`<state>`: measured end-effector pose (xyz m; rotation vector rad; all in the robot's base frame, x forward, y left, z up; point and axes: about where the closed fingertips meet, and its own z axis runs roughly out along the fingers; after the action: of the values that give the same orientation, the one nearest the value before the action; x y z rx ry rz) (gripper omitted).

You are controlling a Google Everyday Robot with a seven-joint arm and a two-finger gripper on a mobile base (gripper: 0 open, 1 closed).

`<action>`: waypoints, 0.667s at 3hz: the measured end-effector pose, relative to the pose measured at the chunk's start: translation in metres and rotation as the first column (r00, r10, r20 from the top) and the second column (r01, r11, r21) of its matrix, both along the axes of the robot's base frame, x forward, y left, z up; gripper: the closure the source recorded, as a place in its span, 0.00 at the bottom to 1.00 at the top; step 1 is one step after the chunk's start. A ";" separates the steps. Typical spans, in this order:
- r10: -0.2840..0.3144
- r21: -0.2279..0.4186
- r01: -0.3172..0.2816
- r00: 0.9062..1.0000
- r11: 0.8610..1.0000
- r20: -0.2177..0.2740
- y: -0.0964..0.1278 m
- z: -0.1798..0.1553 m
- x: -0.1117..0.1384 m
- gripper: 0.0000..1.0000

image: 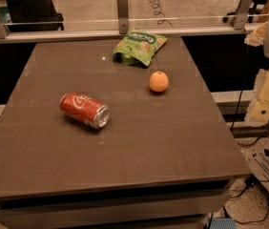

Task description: Pick orange

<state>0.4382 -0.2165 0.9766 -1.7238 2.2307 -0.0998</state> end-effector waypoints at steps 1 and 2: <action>0.000 0.000 0.000 1.000 1.000 0.000 0.000 0.000 0.000 0.00; -0.006 0.046 0.005 1.000 0.999 0.023 0.001 -0.001 0.006 0.00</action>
Offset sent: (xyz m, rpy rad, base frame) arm 0.0150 0.0022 -0.0069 0.1204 -0.0396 -0.0128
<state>0.4438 -0.2151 0.9759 -1.6846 2.2037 -0.0691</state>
